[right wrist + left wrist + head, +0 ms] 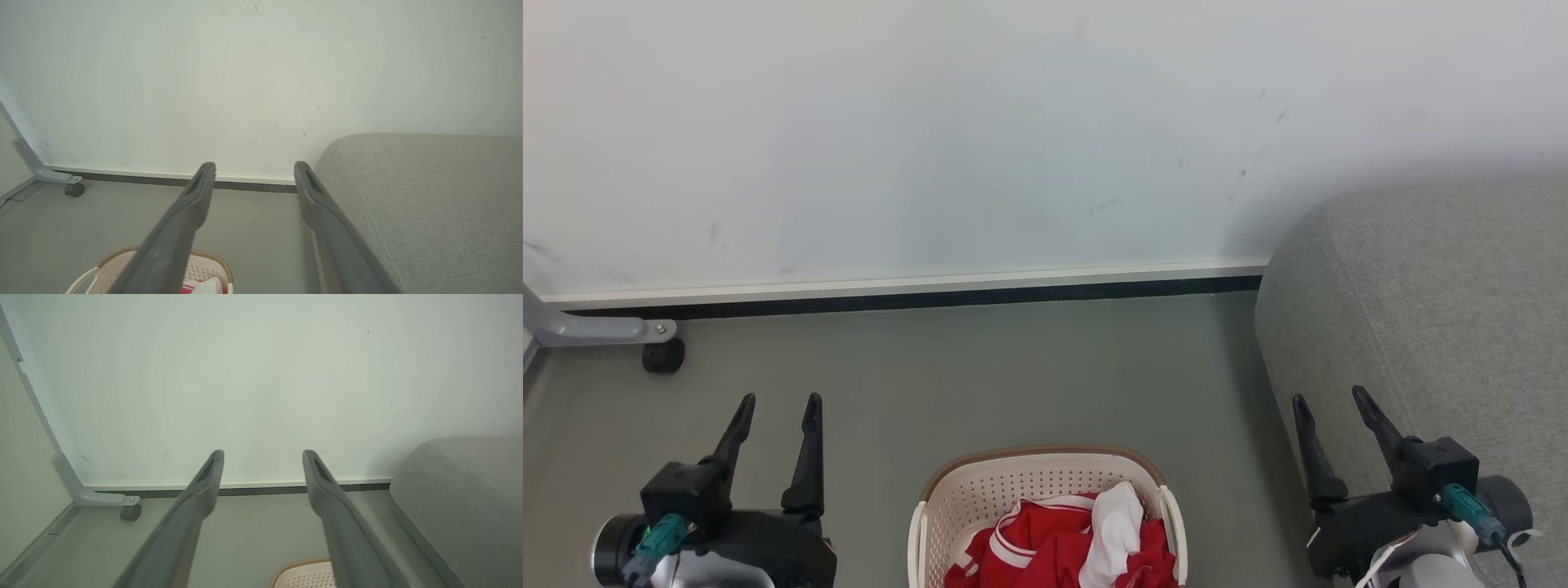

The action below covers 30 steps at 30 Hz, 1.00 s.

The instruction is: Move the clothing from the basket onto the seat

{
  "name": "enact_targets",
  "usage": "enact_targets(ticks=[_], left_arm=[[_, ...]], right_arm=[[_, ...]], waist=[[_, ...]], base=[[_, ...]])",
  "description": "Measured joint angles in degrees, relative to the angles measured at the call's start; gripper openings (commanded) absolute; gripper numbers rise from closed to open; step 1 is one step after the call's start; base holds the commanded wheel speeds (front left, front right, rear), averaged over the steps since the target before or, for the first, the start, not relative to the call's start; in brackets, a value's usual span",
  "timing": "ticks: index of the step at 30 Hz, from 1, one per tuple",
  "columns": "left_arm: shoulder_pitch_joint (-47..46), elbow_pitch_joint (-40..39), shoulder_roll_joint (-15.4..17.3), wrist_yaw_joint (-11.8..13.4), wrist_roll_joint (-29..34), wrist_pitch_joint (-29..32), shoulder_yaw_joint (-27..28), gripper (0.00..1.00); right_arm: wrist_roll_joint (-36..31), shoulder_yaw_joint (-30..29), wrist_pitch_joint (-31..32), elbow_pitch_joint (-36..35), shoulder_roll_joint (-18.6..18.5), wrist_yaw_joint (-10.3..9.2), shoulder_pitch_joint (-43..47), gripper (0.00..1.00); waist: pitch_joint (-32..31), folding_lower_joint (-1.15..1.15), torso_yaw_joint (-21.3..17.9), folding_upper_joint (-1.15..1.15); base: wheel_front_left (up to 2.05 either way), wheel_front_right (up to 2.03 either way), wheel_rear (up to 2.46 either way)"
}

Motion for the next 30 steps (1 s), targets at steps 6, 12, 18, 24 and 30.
enact_targets(ticks=[6,12,18,24,30], left_arm=[[-0.4,0.0,0.0,0.0,0.1,0.1,0.0,1.0],[-0.4,0.1,0.0,0.0,-0.3,0.5,0.1,1.0],[-0.4,0.1,0.0,0.0,-0.3,0.6,0.1,1.0],[-0.4,-0.2,0.0,0.0,-0.3,0.8,0.1,1.0],[-0.4,-1.2,0.2,0.1,-0.1,0.8,-0.1,1.0]], right_arm=[[-0.7,0.1,0.0,0.4,0.0,-0.12,-0.3,1.0],[0.3,-0.2,-0.1,0.7,0.1,0.11,-0.4,1.0],[0.7,-0.3,-0.1,1.0,0.1,0.36,-0.8,1.0],[0.7,-0.5,-0.1,0.5,0.0,0.59,-0.9,1.0],[0.7,-0.5,-0.5,-1.0,0.0,0.58,-1.2,1.0]], waist=[[0.1,0.0,0.0,0.0],[0.2,0.0,-0.1,0.0],[0.3,0.0,-0.1,0.0],[0.7,0.0,0.0,0.0],[2.2,0.0,-0.1,0.0]], base=[[0.0,0.0,0.0],[0.0,0.0,0.0],[0.0,0.0,0.0],[0.0,0.0,0.0],[0.0,0.0,0.0]])
